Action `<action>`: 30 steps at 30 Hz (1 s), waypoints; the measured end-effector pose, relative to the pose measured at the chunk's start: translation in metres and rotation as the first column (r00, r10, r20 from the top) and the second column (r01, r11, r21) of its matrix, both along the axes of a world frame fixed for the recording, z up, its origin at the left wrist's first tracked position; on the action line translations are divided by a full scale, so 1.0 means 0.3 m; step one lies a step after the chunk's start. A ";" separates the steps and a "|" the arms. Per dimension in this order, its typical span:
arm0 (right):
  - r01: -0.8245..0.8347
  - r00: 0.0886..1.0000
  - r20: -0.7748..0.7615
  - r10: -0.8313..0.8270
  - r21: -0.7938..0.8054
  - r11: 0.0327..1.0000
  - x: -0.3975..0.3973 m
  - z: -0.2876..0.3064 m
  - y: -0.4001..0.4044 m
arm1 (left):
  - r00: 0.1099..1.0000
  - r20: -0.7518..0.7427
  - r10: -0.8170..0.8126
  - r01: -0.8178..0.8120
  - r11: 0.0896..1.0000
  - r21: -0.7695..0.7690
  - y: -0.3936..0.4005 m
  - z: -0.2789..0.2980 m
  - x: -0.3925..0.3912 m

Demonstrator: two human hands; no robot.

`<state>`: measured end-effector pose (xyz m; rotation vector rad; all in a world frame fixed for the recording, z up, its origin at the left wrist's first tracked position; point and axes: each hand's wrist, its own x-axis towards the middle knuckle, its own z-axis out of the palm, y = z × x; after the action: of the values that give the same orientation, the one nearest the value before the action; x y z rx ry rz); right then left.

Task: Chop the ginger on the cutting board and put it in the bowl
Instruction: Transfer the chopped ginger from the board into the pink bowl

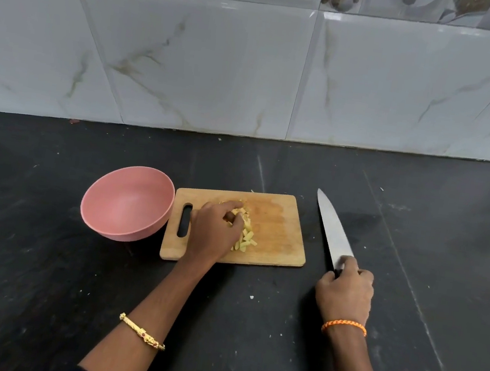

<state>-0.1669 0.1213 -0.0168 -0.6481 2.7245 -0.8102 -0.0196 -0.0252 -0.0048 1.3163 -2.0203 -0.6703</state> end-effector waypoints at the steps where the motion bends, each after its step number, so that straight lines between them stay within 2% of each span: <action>1: -0.009 1.000 0.007 0.009 0.026 1.000 -0.006 0.002 -0.010 | 1.000 -0.016 0.009 -0.009 1.000 -0.003 0.000 -0.002 0.002; 6: 0.035 0.999 -0.031 -0.031 0.150 0.988 -0.014 0.021 -0.031 | 0.998 -0.060 0.020 -0.020 1.000 -0.005 -0.013 -0.010 0.020; 9: 0.023 0.994 -0.108 -0.022 0.005 1.000 -0.023 0.057 -0.072 | 0.994 -0.112 -0.001 0.001 1.000 -0.002 -0.034 -0.018 0.030; 11: -0.092 0.992 -0.105 0.077 -0.150 0.984 -0.040 0.095 -0.137 | 0.989 -0.138 0.044 -0.038 0.998 0.045 -0.046 -0.007 0.042; 12: -0.189 0.981 -0.081 0.178 -0.170 0.967 -0.049 0.114 -0.180 | 0.992 -0.111 0.064 -0.056 0.996 0.074 -0.054 0.005 0.051; 14: -0.454 0.890 0.033 0.456 -0.051 0.890 -0.055 0.157 -0.272 | 0.999 0.031 0.040 -0.044 0.987 0.156 -0.076 0.037 0.060; 16: -0.697 0.716 0.200 0.668 0.163 0.698 -0.029 0.196 -0.352 | 0.965 0.257 -0.057 -0.019 0.959 0.284 -0.094 0.084 0.062; 18: -0.773 0.620 0.268 0.738 0.368 0.516 0.017 0.212 -0.401 | 0.855 0.486 -0.183 -0.036 0.912 0.408 -0.103 0.134 0.054; 20: -0.788 0.595 0.318 0.738 0.412 0.457 0.058 0.221 -0.423 | 0.738 0.601 -0.306 -0.025 0.878 0.478 -0.111 0.155 0.045; 22: -0.802 0.579 0.342 0.740 0.401 0.443 0.090 0.217 -0.423 | 0.707 0.612 -0.354 -0.007 0.862 0.507 -0.125 0.145 0.046; 25: -0.798 0.516 0.227 0.826 0.479 0.366 0.117 0.194 -0.419 | 0.729 0.570 -0.380 0.054 0.861 0.505 -0.142 0.119 0.058; 30: -0.819 0.518 0.243 0.820 0.416 0.395 0.126 0.172 -0.470 | 0.750 0.530 -0.395 0.099 0.860 0.501 -0.156 0.129 0.045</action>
<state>-0.1293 -0.0197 0.0348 -1.6389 1.9686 0.1492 -0.0059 -0.0719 0.0340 1.7055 -2.7389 -0.9652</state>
